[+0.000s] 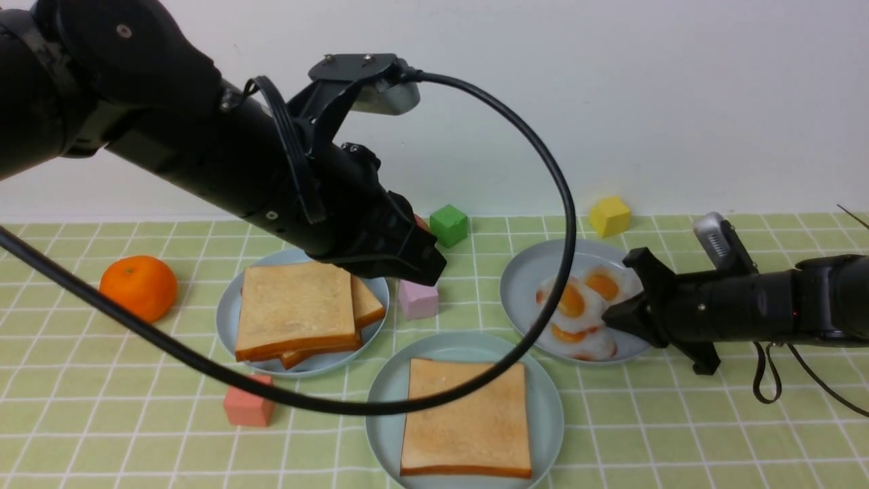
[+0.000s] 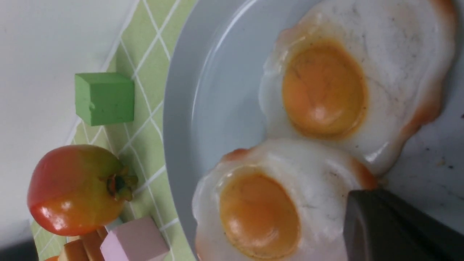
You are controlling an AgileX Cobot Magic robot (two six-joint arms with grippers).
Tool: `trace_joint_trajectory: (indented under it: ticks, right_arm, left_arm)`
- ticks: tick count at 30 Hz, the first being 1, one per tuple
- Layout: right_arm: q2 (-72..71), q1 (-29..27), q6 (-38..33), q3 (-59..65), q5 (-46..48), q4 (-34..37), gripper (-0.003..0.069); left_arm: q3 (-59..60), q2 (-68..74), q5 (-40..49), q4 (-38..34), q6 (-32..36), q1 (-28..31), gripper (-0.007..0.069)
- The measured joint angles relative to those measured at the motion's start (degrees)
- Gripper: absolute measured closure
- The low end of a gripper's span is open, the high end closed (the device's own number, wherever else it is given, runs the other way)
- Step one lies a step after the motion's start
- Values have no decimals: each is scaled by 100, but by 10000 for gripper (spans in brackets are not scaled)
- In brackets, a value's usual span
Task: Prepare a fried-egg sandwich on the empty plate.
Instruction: Use the right arm to grab a fried egg
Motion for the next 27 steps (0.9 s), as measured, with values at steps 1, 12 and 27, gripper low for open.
trace_joint_trajectory:
  ticks: [1,12,27]
  right_arm:
    - [-21,0,-5,0,15,-14,645]
    - [-367,0,-458,0,128,-61,350]
    - [-96,0,-194,0,133,-66,280]
  left_arm:
    - [0,0,0,0,0,0,638]
    - [0,0,0,0,0,0,638]
    - [0,0,-23,0,0,0,634]
